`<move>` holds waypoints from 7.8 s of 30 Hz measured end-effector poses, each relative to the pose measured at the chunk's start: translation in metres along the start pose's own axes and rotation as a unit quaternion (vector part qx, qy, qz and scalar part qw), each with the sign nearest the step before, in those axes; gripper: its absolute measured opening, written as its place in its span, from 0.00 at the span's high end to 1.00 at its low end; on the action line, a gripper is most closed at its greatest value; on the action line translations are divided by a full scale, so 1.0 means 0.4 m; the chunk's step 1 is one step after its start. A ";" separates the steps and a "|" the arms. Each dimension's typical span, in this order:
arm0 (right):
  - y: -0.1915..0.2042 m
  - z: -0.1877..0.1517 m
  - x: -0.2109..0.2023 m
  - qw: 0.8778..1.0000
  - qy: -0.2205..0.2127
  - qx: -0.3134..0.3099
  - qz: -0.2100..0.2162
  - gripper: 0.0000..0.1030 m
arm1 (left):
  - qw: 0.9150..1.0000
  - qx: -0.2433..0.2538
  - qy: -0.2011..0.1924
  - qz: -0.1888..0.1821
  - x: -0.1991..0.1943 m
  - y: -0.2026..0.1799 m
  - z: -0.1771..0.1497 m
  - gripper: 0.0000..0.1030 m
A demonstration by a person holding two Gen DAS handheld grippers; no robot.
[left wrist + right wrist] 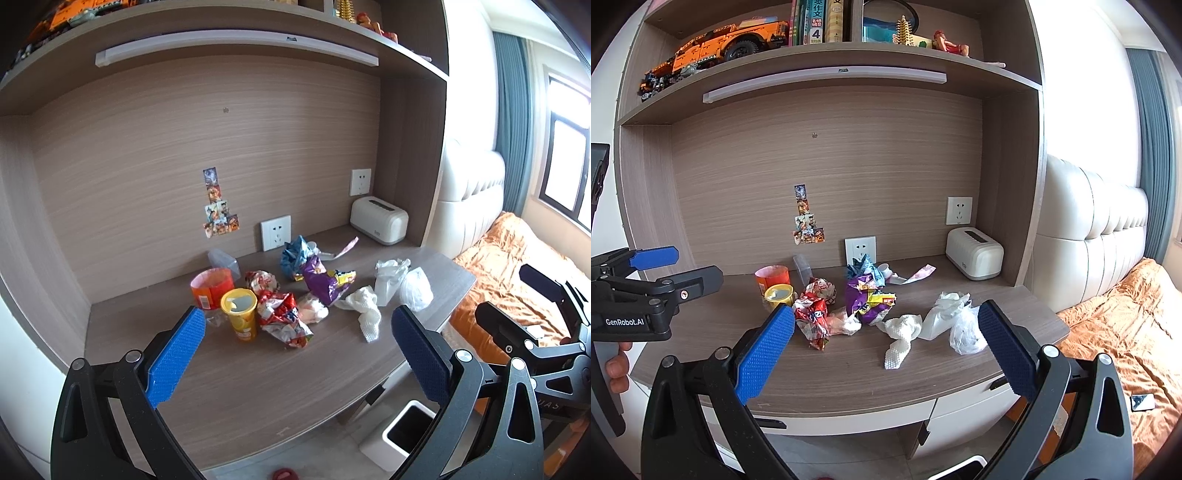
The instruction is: Collect trash
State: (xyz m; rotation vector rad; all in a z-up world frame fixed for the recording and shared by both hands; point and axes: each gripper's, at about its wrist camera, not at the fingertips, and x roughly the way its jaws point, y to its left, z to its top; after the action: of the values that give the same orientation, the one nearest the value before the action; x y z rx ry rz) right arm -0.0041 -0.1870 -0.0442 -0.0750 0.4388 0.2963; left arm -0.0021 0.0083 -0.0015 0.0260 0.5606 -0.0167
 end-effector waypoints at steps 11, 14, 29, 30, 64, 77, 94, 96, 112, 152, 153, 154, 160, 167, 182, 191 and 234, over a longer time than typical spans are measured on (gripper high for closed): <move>0.007 0.006 0.002 1.000 -0.002 -0.002 0.000 0.04 | 1.000 0.000 0.000 0.001 0.001 0.005 0.001 0.04; 0.008 0.007 0.002 1.000 -0.002 0.000 0.001 0.04 | 1.000 0.000 -0.001 0.001 0.000 0.007 0.000 0.04; 0.012 0.011 0.002 1.000 0.000 -0.002 0.002 0.04 | 1.000 -0.002 -0.001 -0.001 -0.004 0.017 0.007 0.04; 0.012 0.010 0.002 1.000 -0.001 -0.001 0.002 0.04 | 1.000 -0.003 0.000 -0.002 -0.004 0.018 0.007 0.04; 0.097 -0.015 0.154 0.997 0.048 -0.045 0.031 0.04 | 0.999 -0.024 0.021 0.015 0.172 0.139 -0.049 0.04; 0.193 -0.081 0.386 0.988 0.122 -0.048 0.079 0.04 | 0.999 -0.005 0.050 0.009 0.400 0.229 -0.056 0.04; 0.250 -0.176 0.665 0.971 0.218 -0.013 0.101 0.36 | 0.990 -0.042 0.095 -0.094 0.625 0.285 -0.088 0.17; 0.255 -0.183 0.680 0.969 0.224 -0.010 0.105 0.49 | 0.989 -0.044 0.091 -0.104 0.631 0.287 -0.086 0.30; 0.241 -0.142 0.679 0.974 0.206 0.022 0.097 0.91 | 0.985 0.000 0.098 -0.144 0.618 0.296 -0.071 0.49; -0.454 -0.602 0.057 0.922 0.266 0.224 -0.167 0.91 | 0.886 0.203 0.185 -0.372 0.579 -0.746 -0.409 0.48; -0.466 -0.640 0.074 0.918 0.276 0.231 -0.166 0.91 | 0.880 0.207 0.201 -0.377 0.614 -0.773 -0.454 0.48; -0.477 -0.672 0.087 0.915 0.282 0.235 -0.165 0.91 | 0.877 0.211 0.209 -0.379 0.638 -0.787 -0.483 0.48; -0.551 -0.914 0.200 0.898 0.333 0.231 -0.171 0.91 | 0.853 0.240 0.248 -0.391 0.808 -0.870 -0.702 0.48; -0.604 -1.142 0.314 0.887 0.371 0.227 -0.153 0.90 | 0.835 0.242 0.280 -0.407 0.970 -0.912 -0.905 0.44; -0.615 -1.203 0.324 0.886 0.392 0.194 -0.156 0.04 | 0.837 0.258 0.284 -0.389 0.992 -0.909 -0.962 0.04; -0.579 -1.014 0.265 0.902 0.355 0.184 -0.163 0.04 | 0.863 0.231 0.241 -0.380 0.865 -0.835 -0.760 0.04; 0.077 -0.038 0.505 0.992 0.097 -0.011 0.076 0.04 | 0.998 0.015 0.016 -0.056 0.488 0.186 -0.060 0.04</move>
State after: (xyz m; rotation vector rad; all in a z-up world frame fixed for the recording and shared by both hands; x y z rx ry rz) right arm 0.1549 -0.1057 -0.1451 -0.0924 0.6360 0.4449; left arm 0.1520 0.0816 -0.1243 0.0235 0.5932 -0.1345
